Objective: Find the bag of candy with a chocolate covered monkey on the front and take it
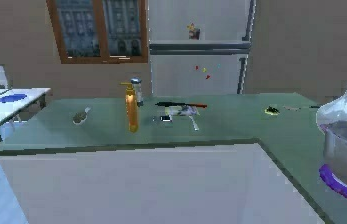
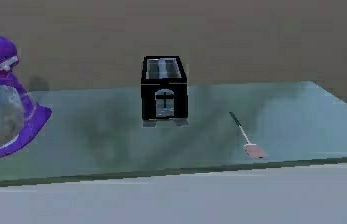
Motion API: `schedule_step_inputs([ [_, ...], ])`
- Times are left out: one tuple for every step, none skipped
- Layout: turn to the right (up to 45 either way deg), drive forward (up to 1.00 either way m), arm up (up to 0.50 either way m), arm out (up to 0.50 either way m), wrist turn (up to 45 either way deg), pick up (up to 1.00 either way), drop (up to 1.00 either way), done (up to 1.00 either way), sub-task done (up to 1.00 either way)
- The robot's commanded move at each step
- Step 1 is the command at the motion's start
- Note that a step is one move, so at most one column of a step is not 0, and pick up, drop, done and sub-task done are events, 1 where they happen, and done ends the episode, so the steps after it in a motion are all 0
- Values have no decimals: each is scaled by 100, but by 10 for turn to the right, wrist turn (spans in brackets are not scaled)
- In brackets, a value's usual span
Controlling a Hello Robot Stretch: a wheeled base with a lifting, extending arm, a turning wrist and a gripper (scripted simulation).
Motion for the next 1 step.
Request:
schedule_step_inputs([
  [60,0,0,0,0,0,0,0,0],
])
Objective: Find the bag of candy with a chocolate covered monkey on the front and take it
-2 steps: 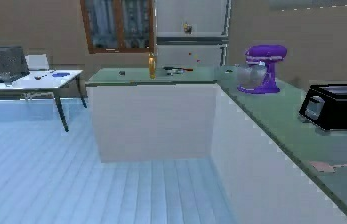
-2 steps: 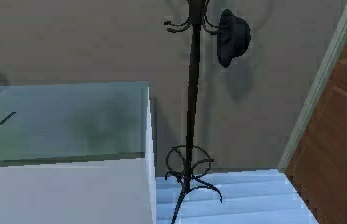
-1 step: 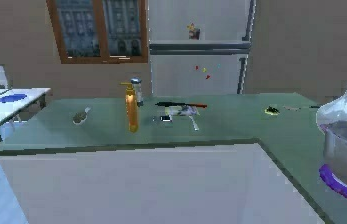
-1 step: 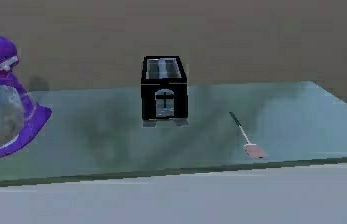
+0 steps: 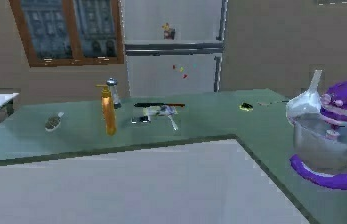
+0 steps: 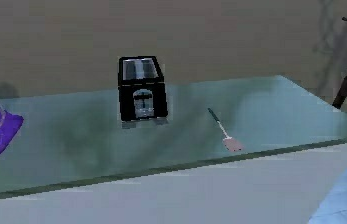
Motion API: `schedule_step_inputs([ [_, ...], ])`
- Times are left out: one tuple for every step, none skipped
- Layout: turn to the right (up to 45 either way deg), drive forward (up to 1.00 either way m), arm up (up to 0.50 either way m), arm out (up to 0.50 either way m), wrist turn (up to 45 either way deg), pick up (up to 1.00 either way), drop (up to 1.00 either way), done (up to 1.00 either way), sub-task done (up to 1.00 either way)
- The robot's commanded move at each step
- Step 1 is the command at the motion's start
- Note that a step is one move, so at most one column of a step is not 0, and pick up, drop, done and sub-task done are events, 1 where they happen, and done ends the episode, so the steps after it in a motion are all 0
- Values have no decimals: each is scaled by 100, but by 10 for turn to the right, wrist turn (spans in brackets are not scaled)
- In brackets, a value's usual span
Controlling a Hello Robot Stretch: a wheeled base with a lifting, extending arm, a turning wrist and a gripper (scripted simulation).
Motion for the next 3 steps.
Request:
schedule_step_inputs([
  [0,25,0,0,0,0,0,0,0],
  [-450,0,0,0,0,0,0,0,0],
  [-450,0,0,0,0,0,0,0,0],
])
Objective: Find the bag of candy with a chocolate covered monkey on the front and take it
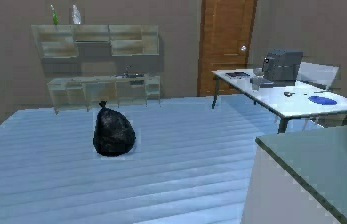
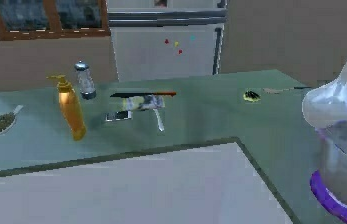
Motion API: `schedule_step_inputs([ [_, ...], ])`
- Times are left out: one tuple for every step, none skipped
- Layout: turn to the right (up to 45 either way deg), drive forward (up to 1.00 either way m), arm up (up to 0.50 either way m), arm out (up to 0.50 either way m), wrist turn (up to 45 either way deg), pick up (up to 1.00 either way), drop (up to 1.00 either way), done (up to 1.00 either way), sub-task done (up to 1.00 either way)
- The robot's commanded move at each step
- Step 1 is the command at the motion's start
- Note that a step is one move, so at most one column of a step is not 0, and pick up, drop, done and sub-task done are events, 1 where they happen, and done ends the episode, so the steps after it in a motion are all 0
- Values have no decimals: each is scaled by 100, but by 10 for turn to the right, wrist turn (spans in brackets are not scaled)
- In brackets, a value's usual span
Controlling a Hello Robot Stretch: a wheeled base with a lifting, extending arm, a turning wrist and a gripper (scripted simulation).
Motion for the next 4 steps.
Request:
schedule_step_inputs([
  [-90,0,0,0,0,0,0,0,0],
  [0,0,50,0,0,0,0,0,0],
  [0,0,38,0,0,0,0,0,0],
  [0,0,0,48,0,0,0,0,0],
])
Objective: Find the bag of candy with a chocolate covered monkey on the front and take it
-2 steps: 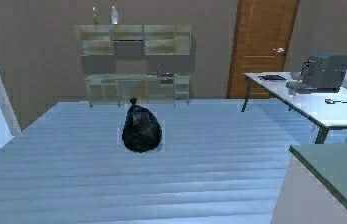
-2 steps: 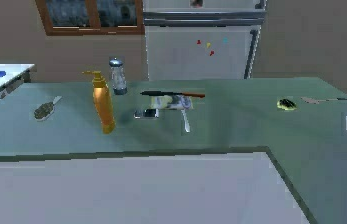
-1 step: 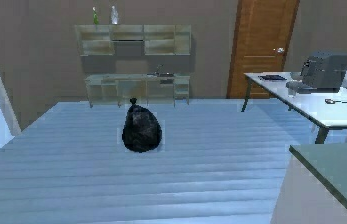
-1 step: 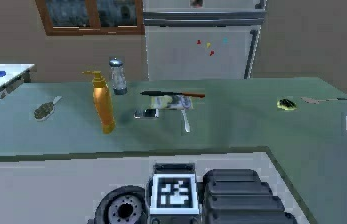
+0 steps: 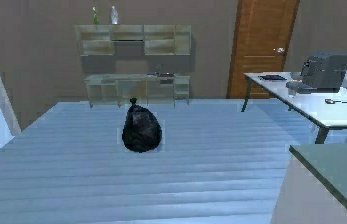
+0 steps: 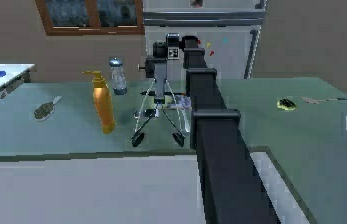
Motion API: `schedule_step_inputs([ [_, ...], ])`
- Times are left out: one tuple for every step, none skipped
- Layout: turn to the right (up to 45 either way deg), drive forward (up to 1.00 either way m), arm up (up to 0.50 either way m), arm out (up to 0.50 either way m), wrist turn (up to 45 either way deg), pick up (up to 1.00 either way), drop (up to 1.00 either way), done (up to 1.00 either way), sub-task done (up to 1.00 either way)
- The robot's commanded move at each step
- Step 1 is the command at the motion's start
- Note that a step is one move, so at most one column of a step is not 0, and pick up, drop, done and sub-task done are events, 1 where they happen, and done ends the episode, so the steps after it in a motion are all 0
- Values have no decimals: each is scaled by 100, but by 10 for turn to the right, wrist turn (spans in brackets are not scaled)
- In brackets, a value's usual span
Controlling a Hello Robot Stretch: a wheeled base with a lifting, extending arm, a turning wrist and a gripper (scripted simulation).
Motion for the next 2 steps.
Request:
schedule_step_inputs([
  [0,0,0,0,450,0,0,0,0],
  [0,0,0,0,450,0,0,0,0],
])
